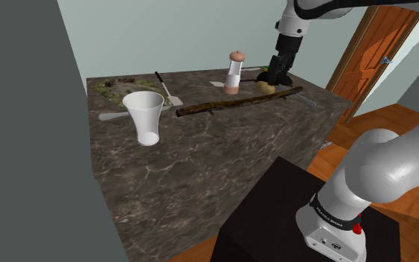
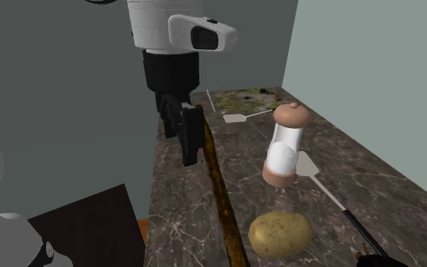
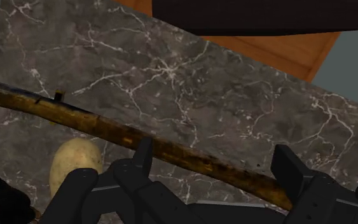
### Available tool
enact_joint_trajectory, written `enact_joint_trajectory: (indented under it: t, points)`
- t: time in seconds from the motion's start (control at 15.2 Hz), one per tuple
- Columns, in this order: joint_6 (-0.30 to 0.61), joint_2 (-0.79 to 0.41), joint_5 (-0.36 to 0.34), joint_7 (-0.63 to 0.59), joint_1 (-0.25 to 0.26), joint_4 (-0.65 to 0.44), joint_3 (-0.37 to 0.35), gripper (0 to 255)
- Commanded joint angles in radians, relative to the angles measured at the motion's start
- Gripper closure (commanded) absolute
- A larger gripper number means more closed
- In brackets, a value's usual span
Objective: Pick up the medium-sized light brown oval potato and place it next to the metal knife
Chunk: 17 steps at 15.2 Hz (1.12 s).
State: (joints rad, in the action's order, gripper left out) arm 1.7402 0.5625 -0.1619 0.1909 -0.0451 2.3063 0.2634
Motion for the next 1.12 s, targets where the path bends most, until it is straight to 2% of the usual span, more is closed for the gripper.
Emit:
enact_joint_trajectory:
  t: [0.0,0.4,0.79,1.06]
  points:
    - [0.057,-0.052,-0.011,0.029,-0.012,-0.009,0.04,0]
    - [0.182,-0.231,0.004,0.107,-0.029,-0.092,0.141,0]
    - [0.28,-0.434,0.08,0.208,-0.046,-0.214,0.234,0]
    - [0.325,-0.461,0.093,0.22,-0.048,-0.195,0.242,0]
